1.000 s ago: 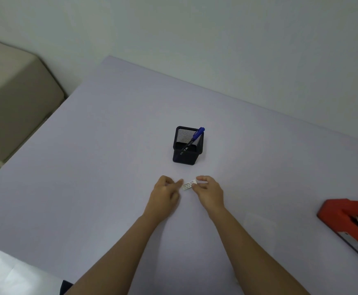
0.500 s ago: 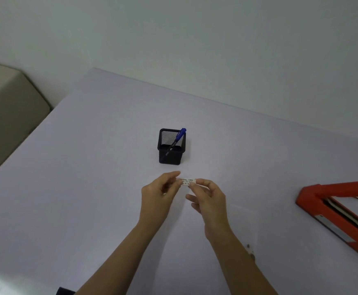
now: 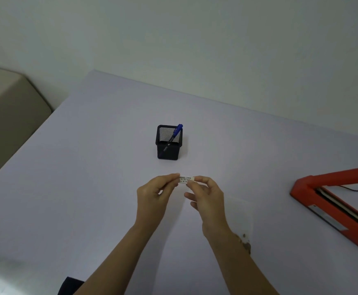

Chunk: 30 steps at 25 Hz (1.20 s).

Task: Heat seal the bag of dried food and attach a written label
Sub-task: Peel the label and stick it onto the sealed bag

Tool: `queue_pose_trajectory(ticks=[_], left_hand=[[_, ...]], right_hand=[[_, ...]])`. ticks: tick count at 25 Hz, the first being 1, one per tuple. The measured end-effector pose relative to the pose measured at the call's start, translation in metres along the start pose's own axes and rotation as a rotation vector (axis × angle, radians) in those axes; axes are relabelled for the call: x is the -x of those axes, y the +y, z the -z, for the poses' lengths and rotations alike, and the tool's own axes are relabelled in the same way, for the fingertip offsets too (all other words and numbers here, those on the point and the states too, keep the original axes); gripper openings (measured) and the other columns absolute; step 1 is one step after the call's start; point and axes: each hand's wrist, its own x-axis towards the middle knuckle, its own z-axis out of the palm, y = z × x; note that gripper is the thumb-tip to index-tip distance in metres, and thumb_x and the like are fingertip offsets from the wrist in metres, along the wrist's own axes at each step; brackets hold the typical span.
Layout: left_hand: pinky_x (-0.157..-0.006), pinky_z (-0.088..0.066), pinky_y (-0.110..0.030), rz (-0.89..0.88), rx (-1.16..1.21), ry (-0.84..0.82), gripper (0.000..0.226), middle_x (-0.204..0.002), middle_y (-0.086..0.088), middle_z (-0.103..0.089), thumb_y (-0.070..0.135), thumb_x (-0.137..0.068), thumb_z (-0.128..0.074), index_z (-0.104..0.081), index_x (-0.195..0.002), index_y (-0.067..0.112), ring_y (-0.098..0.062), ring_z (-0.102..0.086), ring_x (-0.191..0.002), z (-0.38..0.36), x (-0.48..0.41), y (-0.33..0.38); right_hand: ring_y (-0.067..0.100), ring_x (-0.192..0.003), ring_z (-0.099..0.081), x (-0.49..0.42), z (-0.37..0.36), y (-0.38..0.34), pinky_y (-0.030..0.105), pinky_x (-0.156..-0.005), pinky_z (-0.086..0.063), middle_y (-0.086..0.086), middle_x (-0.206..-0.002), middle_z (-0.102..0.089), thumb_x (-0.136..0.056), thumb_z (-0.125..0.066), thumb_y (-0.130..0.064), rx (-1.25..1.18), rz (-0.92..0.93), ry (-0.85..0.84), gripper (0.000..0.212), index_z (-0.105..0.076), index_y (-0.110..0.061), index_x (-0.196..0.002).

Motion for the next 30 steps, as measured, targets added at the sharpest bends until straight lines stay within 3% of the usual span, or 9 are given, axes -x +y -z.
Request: queue_pose_trajectory(ticks=[4, 10, 15, 18, 21, 26, 30], left_hand=[[-0.072, -0.05, -0.007, 0.173, 0.124, -0.044, 0.02, -0.084, 0.016, -0.069, 0.005, -0.085, -0.062, -0.069, -0.095, 0.022, 0.001, -0.067, -0.076, 0.003, -0.001, 0.006], [-0.067, -0.05, -0.008, 0.316, 0.24, -0.089, 0.014, -0.083, 0.005, -0.07, 0.006, -0.088, -0.058, -0.068, -0.092, 0.015, -0.002, -0.067, -0.07, 0.008, -0.007, 0.006], [-0.068, -0.055, -0.017, 0.443, 0.231, -0.051, 0.018, -0.091, 0.006, -0.069, 0.013, -0.092, -0.053, -0.064, -0.088, 0.027, -0.007, -0.068, -0.075, 0.014, -0.018, -0.005], [-0.077, -0.056, -0.029, 0.545, 0.17, 0.087, 0.013, -0.1, 0.006, -0.068, 0.019, -0.091, -0.057, -0.065, -0.093, 0.029, -0.015, -0.067, -0.088, 0.023, -0.026, -0.02], [-0.085, -0.054, -0.039, 0.621, 0.123, 0.135, 0.011, -0.107, 0.001, -0.069, 0.023, -0.087, -0.061, -0.069, -0.094, 0.027, -0.018, -0.064, -0.094, 0.032, -0.025, -0.032], [-0.084, -0.054, -0.038, 0.689, 0.055, 0.163, 0.01, -0.096, 0.002, -0.071, 0.021, -0.085, -0.064, -0.071, -0.091, 0.025, -0.017, -0.064, -0.087, 0.042, -0.013, -0.038], [-0.082, -0.053, -0.032, 0.678, 0.034, 0.125, 0.012, -0.096, 0.0, -0.071, 0.021, -0.085, -0.064, -0.071, -0.094, 0.022, -0.016, -0.064, -0.087, 0.03, -0.012, -0.037]], right_hand=[[0.009, -0.07, -0.07, -0.001, 0.005, 0.004, 0.016, -0.063, -0.052, 0.003, -0.088, -0.071, -0.09, -0.058, -0.016, 0.112, 0.144, -0.076, 0.023, -0.058, -0.031, -0.108], [0.015, -0.078, -0.071, -0.011, 0.008, 0.01, 0.022, -0.074, -0.056, 0.007, -0.089, -0.07, -0.087, -0.062, -0.014, 0.092, 0.198, -0.151, 0.012, -0.065, -0.021, -0.097], [0.016, -0.075, -0.072, -0.024, 0.005, 0.015, 0.025, -0.072, -0.057, 0.005, -0.087, -0.07, -0.087, -0.062, -0.011, 0.134, 0.209, -0.19, 0.01, -0.063, -0.019, -0.093], [0.016, -0.07, -0.07, -0.044, -0.003, 0.028, 0.032, -0.067, -0.056, 0.002, -0.086, -0.069, -0.087, -0.062, -0.017, 0.326, 0.206, -0.082, 0.007, -0.063, -0.021, -0.092], [0.017, -0.077, -0.068, -0.069, -0.021, 0.045, 0.036, -0.069, -0.057, -0.003, -0.09, -0.07, -0.085, -0.062, -0.025, 0.555, 0.185, -0.067, 0.006, -0.061, -0.028, -0.089], [0.021, -0.084, -0.063, -0.095, -0.043, 0.064, 0.031, -0.067, -0.052, -0.003, -0.096, -0.07, -0.085, -0.057, -0.029, 0.924, 0.201, -0.052, 0.019, -0.059, -0.022, -0.103], [0.023, -0.089, -0.059, -0.09, -0.033, 0.063, 0.033, -0.07, -0.048, 0.001, -0.1, -0.06, -0.085, -0.056, -0.04, 0.973, 0.296, -0.054, 0.036, -0.052, -0.018, -0.114]])
